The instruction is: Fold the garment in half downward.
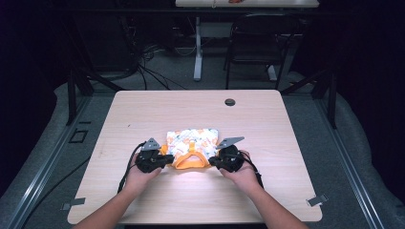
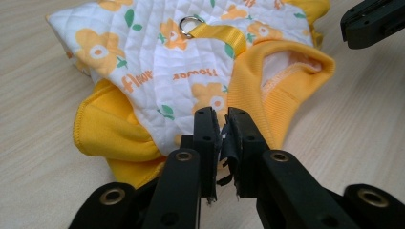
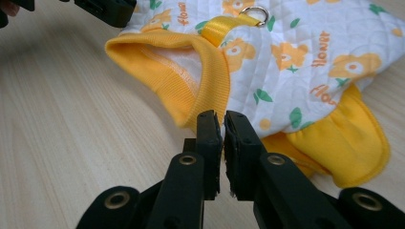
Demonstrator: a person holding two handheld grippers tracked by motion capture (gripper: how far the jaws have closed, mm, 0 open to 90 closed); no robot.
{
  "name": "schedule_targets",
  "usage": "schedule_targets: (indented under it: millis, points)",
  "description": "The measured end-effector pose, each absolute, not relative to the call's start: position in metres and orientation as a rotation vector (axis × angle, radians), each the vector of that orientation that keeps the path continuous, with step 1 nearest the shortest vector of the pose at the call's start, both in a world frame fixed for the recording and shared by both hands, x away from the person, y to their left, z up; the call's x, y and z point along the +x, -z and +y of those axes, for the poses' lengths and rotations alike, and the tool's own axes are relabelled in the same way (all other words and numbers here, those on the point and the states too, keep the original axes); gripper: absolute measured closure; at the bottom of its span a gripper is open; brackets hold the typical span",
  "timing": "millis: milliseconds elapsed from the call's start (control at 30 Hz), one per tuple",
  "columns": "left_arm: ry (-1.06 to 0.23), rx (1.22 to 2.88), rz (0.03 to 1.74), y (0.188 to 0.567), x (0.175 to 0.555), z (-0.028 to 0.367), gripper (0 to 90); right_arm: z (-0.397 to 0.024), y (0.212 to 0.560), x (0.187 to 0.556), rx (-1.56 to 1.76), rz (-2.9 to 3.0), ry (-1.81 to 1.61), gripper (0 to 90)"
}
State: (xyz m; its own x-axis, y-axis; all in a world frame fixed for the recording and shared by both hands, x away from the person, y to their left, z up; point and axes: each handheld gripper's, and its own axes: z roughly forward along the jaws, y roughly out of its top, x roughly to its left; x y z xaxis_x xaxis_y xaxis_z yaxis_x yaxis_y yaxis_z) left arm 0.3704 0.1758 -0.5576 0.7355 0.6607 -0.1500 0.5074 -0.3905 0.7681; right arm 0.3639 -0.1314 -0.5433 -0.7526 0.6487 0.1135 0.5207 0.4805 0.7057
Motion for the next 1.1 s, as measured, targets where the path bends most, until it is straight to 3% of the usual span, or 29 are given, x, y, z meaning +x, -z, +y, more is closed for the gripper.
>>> schedule_targets:
  millis: [367,1100]
  points:
    - [-0.292,2.104,0.803,0.552,0.344,0.183,72.7,-0.15,0.535,0.336,1.0,2.539,-1.127,80.4]
    - [-0.219,2.052,0.892,0.564,0.321,0.215,61.6,-0.151,0.557,0.301,0.974,2.548,-1.138,67.6]
